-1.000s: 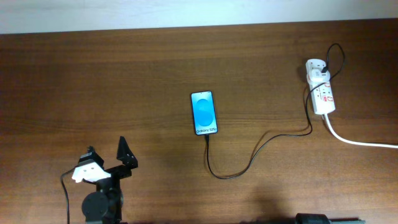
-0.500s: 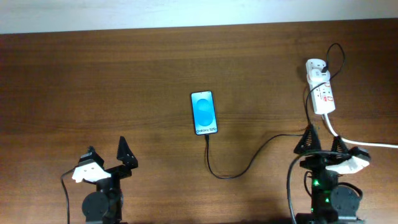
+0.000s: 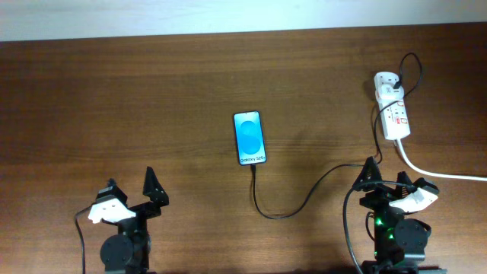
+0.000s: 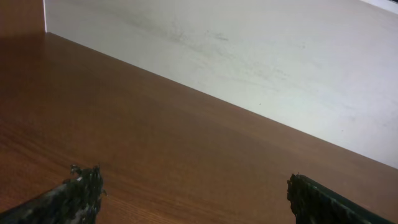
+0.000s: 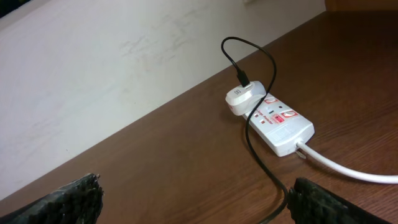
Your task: Plug charger to phone and switch on socket
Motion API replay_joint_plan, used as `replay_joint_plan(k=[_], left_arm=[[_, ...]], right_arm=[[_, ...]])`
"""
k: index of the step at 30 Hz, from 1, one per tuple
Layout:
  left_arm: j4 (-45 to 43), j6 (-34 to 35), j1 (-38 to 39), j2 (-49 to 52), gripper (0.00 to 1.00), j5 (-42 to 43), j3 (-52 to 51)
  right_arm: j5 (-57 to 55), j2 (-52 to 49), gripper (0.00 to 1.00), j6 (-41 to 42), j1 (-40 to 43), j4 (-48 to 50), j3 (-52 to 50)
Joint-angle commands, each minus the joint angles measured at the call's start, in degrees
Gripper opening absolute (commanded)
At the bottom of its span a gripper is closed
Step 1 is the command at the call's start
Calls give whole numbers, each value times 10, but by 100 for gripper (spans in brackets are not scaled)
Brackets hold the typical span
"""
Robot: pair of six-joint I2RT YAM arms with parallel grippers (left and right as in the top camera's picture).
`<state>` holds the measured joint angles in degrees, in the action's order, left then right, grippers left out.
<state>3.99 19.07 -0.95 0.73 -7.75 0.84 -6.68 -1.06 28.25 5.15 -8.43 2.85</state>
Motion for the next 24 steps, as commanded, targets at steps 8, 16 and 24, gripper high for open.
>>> replay_joint_plan(k=[8, 16, 24], left_arm=[[-1, -9, -2, -3, 99, -6, -3], [-1, -9, -2, -3, 99, -6, -3], [-2, -75, -2, -4, 99, -9, -4]], right_arm=[[31, 8, 99, -190, -3, 42, -25], [36, 8, 99, -223, -3, 41, -25], [36, 8, 99, -223, -3, 41, -25]])
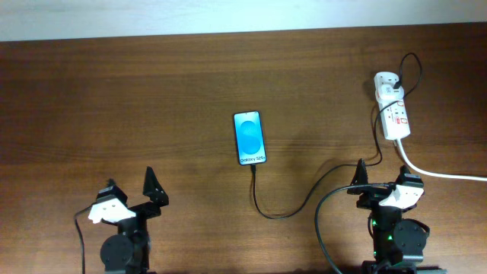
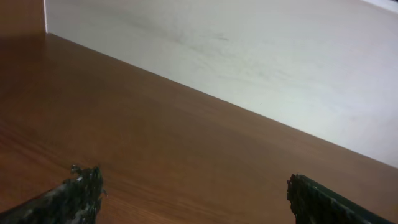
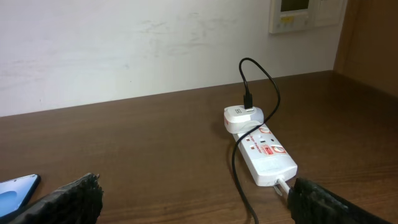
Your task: Plug charger to phone and switch on socket
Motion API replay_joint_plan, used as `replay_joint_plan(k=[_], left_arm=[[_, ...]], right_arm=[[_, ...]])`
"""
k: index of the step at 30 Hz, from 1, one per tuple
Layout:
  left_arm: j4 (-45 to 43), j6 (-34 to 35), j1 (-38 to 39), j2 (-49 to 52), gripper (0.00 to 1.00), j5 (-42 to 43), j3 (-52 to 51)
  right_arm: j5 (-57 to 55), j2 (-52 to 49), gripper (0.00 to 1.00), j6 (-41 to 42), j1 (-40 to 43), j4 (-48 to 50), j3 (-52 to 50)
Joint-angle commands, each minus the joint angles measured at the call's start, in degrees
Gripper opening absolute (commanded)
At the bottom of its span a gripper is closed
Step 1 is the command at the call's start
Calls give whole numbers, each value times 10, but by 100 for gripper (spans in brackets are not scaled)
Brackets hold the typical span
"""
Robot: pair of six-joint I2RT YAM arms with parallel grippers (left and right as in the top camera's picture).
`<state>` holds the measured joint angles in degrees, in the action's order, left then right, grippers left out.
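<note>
A phone (image 1: 249, 138) with a lit blue screen lies face up at mid-table; a corner of the phone (image 3: 15, 190) shows in the right wrist view. A black cable (image 1: 293, 205) runs from its near end to a white charger (image 3: 242, 117) plugged into the white socket strip (image 1: 393, 106) at the far right, also seen as the strip (image 3: 267, 154). My right gripper (image 3: 193, 205) stands open near the front edge, facing the strip. Far to the phone's left, my left gripper (image 2: 193, 202) is open over bare wood.
The strip's white mains lead (image 1: 441, 173) runs off the right edge. The black cable (image 3: 241, 186) lies on the table just ahead of my right gripper. A pale wall (image 2: 249, 50) borders the table's far edge.
My right gripper has turned to the left: the socket strip now sits right of centre in its view and a corner of the phone has come in. The left arm has not moved.
</note>
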<state>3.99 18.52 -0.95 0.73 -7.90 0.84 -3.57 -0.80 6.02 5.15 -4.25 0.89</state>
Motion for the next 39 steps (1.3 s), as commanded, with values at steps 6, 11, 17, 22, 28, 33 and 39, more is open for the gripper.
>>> replay_joint_plan(k=[6, 11, 17, 22, 28, 33, 39], left_arm=[[6, -264, -2, -4, 99, 92, -4], [5, -263, -2, -4, 99, 90, -4], [6, -263, -2, -4, 99, 90, -3], [6, -264, -2, -4, 99, 90, -3], [6, -264, -2, -4, 99, 90, -3], [6, -263, -2, -3, 99, 90, -3], [6, -264, -2, -3, 99, 90, -3]], right_arm=[[5, 5, 99, 0, -3, 0, -6], [5, 5, 99, 0, -3, 0, -6], [5, 5, 99, 0, -3, 0, -6], [5, 5, 99, 0, -3, 0, -6], [5, 5, 99, 0, -3, 0, -6], [5, 5, 99, 0, -3, 0, -6], [5, 5, 99, 0, -3, 0, -6]])
